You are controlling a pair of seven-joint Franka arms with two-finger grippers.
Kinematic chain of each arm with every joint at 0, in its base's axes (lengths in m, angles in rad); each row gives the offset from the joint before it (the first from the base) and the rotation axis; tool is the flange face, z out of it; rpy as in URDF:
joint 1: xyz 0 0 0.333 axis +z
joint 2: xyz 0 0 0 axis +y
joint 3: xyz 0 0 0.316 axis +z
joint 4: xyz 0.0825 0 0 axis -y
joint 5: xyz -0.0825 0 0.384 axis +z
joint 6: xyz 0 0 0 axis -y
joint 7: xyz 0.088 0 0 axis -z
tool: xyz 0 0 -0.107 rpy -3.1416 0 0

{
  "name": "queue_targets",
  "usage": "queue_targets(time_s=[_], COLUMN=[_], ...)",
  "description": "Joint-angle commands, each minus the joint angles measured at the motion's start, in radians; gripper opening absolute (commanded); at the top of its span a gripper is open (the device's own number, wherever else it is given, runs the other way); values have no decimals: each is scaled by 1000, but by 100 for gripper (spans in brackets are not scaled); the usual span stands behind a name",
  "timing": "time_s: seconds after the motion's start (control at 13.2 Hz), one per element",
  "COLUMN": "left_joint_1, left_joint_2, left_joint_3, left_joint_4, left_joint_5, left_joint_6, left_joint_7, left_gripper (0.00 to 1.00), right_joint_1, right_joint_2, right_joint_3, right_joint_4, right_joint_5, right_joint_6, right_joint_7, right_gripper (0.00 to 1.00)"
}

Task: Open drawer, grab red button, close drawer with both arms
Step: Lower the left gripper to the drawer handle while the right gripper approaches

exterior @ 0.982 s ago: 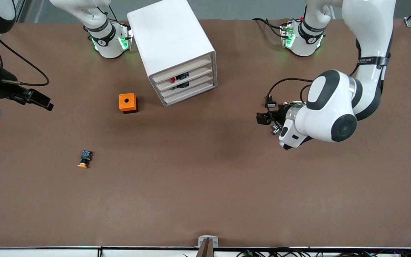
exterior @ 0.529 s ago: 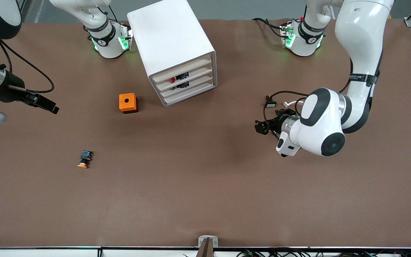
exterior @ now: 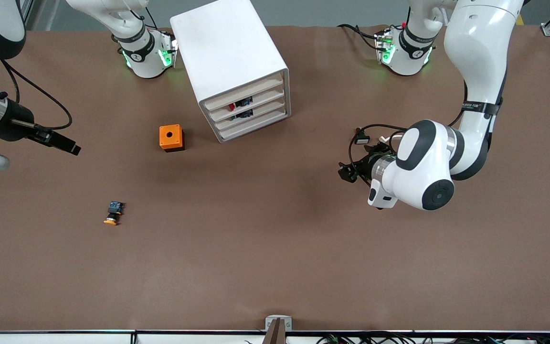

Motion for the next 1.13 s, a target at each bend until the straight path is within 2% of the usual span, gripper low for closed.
queue_targets(time_s=[0.0,0.38,0.68,0.83,1.06], left_joint_1=[-6,-38,-67,-69,-104], left_joint_2=[12,37,66,92,124], left_joint_3=[4,1,2,2,2], left_joint_4=[24,27,27,27,27], left_joint_5=[-10,-33,-194,-245,-363], left_joint_6=[-63,-73,-71,-73,-71], left_joint_7=[-131,-470,-743,-878,-1012], left_gripper=[100,100,99,99,99], right_joint_1=[15,67,99,102,123], right_joint_2=[15,58,84,104,121], right_joint_3=[4,4,4,4,4], right_joint_4=[7,18,19,19,19], right_joint_5=[15,41,69,113,121], right_joint_6=[7,18,45,48,58], right_joint_7=[47,199,283,343,391], right_gripper=[100,100,100,100,100])
